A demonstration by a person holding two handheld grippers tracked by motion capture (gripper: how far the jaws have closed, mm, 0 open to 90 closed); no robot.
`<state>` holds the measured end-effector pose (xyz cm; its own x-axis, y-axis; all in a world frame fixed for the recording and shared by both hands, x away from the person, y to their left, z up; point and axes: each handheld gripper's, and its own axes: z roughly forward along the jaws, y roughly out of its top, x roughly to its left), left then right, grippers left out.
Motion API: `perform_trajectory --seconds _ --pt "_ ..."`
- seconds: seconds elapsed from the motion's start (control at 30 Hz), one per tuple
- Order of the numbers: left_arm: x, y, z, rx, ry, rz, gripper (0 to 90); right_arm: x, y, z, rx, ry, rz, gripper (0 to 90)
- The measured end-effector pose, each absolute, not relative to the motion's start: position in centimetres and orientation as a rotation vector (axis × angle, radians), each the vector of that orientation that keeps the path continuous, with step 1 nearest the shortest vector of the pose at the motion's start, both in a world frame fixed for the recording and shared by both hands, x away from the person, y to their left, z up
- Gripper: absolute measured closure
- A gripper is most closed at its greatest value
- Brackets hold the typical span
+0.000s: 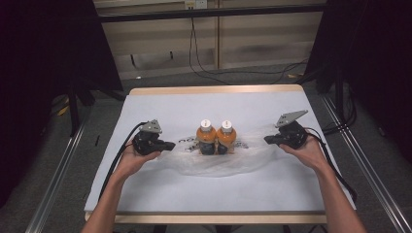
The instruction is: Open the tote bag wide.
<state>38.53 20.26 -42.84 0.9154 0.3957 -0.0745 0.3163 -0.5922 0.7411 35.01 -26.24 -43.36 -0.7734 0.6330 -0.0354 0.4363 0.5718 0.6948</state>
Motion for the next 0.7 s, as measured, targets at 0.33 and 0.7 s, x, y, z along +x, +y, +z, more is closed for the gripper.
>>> perform_trajectory --seconds 0.33,0.7 --pt "37.2 18.5 -42.0 2.151 0.478 0.099 90.0 34.6 -25.3 -42.0 0.865 2.493 1.133 90.0" --pt "35.7 15.2 -41.7 2.126 0.419 0.033 90.0 34.4 -22.2 -40.8 0.824 2.501 1.203 90.0"
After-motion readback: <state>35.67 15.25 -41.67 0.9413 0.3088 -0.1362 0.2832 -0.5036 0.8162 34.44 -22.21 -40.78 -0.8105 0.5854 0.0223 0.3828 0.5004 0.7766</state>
